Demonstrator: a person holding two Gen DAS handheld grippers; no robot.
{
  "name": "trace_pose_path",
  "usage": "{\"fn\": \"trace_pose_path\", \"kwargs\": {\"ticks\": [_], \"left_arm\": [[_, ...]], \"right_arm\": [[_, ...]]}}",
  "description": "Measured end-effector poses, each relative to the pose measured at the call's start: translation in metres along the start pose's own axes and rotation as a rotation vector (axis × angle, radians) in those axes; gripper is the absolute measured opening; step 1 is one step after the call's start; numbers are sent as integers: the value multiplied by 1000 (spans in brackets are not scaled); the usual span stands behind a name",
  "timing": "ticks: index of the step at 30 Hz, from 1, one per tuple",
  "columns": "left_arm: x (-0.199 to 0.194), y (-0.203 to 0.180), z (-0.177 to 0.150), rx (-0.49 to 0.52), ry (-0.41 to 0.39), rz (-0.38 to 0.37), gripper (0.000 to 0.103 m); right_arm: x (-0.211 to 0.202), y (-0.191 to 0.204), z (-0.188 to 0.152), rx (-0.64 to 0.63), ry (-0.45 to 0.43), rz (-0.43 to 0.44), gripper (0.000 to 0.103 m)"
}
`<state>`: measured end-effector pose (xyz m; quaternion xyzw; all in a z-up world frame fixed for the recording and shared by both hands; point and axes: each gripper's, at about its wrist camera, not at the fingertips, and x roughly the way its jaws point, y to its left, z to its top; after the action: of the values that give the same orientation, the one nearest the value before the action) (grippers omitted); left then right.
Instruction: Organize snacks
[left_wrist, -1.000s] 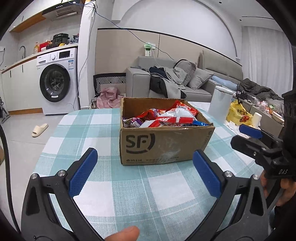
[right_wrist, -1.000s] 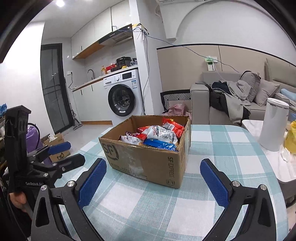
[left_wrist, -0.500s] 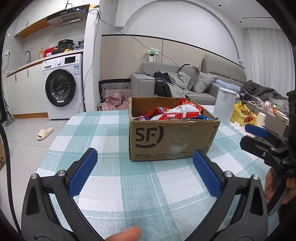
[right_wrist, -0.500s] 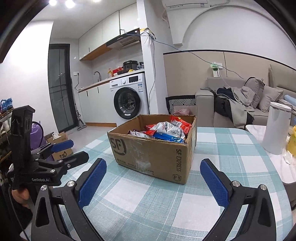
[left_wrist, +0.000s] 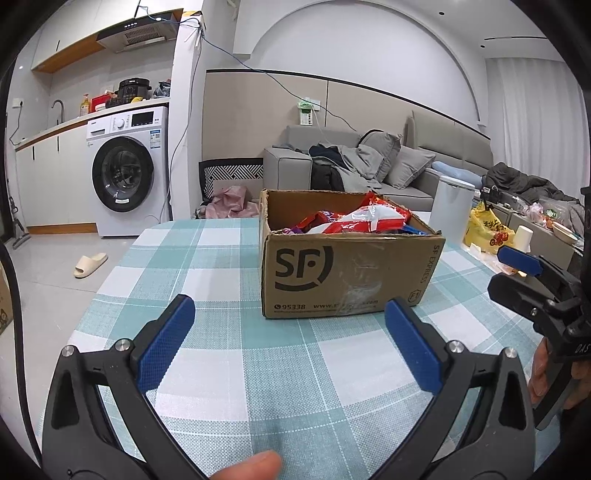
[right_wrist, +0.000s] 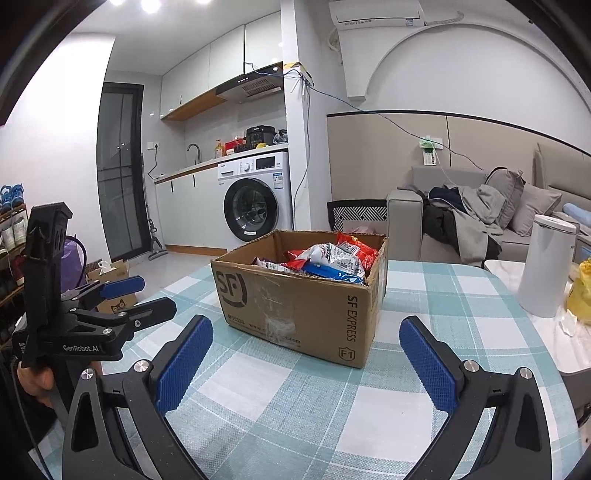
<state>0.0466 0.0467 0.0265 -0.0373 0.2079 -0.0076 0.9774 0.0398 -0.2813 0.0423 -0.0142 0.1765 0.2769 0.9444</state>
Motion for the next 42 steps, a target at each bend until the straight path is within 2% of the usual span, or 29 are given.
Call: {"fn": "trace_pose_path", "kwargs": {"ticks": [42], "left_arm": [[1, 2, -3, -5, -8, 0, 103]], "right_arm": [[1, -3, 0, 4, -1, -4, 103]]}}
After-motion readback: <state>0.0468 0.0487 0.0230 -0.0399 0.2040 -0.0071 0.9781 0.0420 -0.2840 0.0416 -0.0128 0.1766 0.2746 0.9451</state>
